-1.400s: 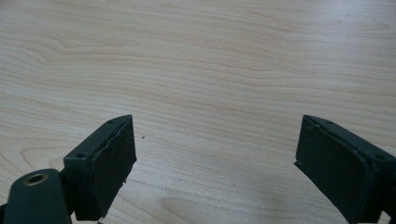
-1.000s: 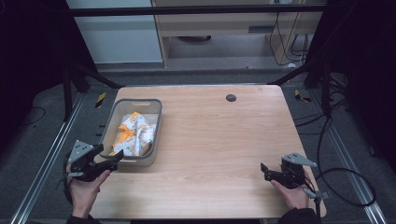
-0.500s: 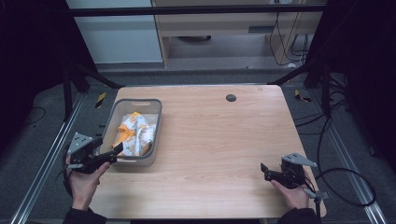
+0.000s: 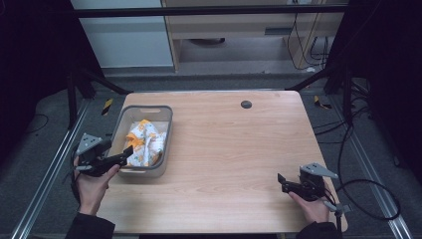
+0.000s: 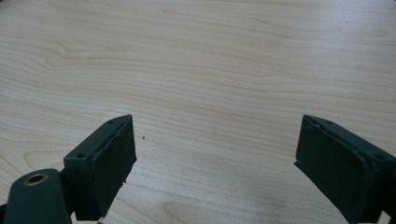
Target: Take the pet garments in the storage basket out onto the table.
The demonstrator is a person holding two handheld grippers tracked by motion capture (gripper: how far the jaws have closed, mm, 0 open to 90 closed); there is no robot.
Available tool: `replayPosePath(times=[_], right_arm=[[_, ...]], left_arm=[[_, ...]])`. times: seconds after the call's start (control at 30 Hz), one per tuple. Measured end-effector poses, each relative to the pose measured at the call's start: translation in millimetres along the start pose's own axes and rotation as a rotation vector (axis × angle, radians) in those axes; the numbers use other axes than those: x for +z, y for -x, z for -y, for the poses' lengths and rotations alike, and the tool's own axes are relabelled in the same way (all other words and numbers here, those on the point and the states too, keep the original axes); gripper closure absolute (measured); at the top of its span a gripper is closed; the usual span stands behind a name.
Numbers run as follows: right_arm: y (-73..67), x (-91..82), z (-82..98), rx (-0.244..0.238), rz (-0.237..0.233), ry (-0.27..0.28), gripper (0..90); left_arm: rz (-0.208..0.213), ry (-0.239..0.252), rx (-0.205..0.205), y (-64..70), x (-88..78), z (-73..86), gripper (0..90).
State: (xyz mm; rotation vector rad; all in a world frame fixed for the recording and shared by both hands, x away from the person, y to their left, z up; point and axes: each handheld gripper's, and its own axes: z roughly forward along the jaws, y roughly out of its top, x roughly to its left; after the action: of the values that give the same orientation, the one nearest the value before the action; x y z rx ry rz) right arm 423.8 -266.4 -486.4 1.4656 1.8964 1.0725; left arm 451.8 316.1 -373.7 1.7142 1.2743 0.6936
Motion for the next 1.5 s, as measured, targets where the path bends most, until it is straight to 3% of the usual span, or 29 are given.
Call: replayPosePath(times=[0.8,1.5], right_arm=[[-1.4,0.6,-0.6,-0.013,-0.003,0.003,12.1],[-1.9,0.8,-0.9,-0.006,-0.011,-0.002,12.1]], left_arm=[[0.0,-0.031,-0.011,-3.3,26.9,-16.1,17.8],[-0.015,-0.11,0.014,-2.7,56.5,-25.9,17.9]])
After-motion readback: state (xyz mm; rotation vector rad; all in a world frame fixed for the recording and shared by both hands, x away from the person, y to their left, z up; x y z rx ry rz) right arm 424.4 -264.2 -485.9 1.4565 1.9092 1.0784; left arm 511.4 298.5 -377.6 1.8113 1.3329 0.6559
